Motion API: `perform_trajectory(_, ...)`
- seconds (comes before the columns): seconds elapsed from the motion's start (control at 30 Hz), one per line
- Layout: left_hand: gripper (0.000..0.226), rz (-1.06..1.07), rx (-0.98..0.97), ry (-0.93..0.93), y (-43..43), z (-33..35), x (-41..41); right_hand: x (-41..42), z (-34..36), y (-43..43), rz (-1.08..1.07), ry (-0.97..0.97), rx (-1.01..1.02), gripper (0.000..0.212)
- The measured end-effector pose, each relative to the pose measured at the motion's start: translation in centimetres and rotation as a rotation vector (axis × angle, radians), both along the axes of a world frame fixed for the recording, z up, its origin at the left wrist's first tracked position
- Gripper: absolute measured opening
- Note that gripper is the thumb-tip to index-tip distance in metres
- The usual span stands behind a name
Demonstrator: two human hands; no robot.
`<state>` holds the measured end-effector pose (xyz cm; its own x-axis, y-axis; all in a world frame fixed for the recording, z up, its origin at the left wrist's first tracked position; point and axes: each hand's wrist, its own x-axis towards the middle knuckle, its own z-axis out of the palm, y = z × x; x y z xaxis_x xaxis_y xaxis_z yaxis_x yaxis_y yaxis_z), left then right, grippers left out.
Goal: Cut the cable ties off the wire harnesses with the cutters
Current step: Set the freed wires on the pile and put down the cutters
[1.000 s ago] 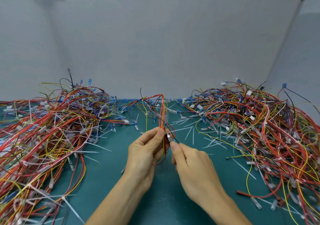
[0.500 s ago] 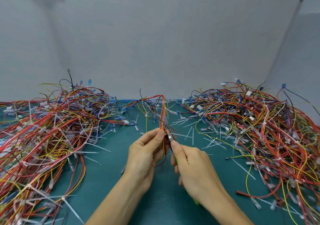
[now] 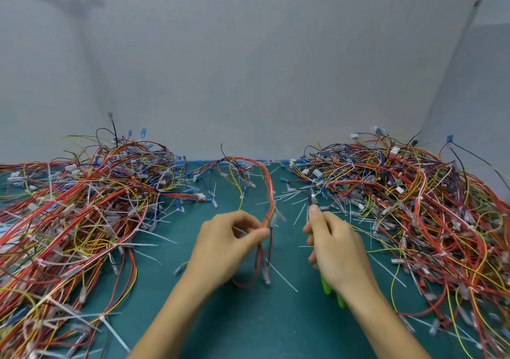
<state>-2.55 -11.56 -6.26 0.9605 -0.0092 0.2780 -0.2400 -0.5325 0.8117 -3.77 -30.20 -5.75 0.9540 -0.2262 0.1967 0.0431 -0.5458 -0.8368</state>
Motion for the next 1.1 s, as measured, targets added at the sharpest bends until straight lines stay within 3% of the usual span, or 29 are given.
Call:
perform_trajectory(0.13, 0.015, 0.014, 0.195, 0.104, 0.0, -0.6, -0.1, 0.6, -0.3, -0.4, -0.006, 0.074, 0.073, 0.048)
perform_trajectory(0.27, 0.011, 0.349, 0.146, -0.067, 0.1, -0.7, 0.4, 0.9, 0.1, -0.8, 0.012, 0.158, 0.111, 0.036)
perform_trajectory(0.33, 0.011, 0.398, 0.152, -0.126, 0.5, -0.8, 0.6, 0.9, 0.5, -1.2, 0.031, 0.202, 0.054, 0.028)
perform_trajectory(0.4, 0.030, 0.291, 0.187, -0.064, 0.7, -1.2, 0.8, 0.7, 0.7, -1.6, 0.022, 0.216, -0.127, 0.028)
perform_trajectory(0.47, 0.063, 0.079, 0.266, 0.047, 0.5, -1.5, 0.5, 0.2, 0.9, -1.9, -0.043, 0.209, -0.432, 0.032)
perform_trajectory(0.53, 0.094, -0.084, 0.429, 0.106, -0.4, -1.8, 0.0, 0.1, 0.8, -2.1, -0.094, 0.231, -0.645, 0.041)
perform_trajectory(0.6, 0.104, -0.127, 0.623, 0.090, -1.1, -2.2, -0.3, 0.3, 0.1, -2.4, -0.096, 0.319, -0.747, 0.045)
perform_trajectory(0.7, 0.091, -0.096, 0.730, 0.004, -1.6, -2.4, -0.3, 1.0, -1.4, -2.7, -0.082, 0.439, -0.903, 0.046)
perform_trajectory(0.83, 0.060, -0.069, 0.660, -0.026, -1.3, -2.2, -0.2, 2.1, -2.9, -3.0, -0.099, 0.387, -0.934, 0.048)
perform_trajectory(1.0, 0.060, 0.023, 0.490, -0.017, -0.3, -2.0, 0.5, 3.0, -3.9, -3.0, -0.141, 0.334, -0.924, 0.049)
perform_trajectory(1.1, 0.053, 0.028, 0.289, 0.067, 0.5, -1.6, 0.7, 3.2, -4.3, -3.1, -0.186, 0.306, -0.920, 0.051)
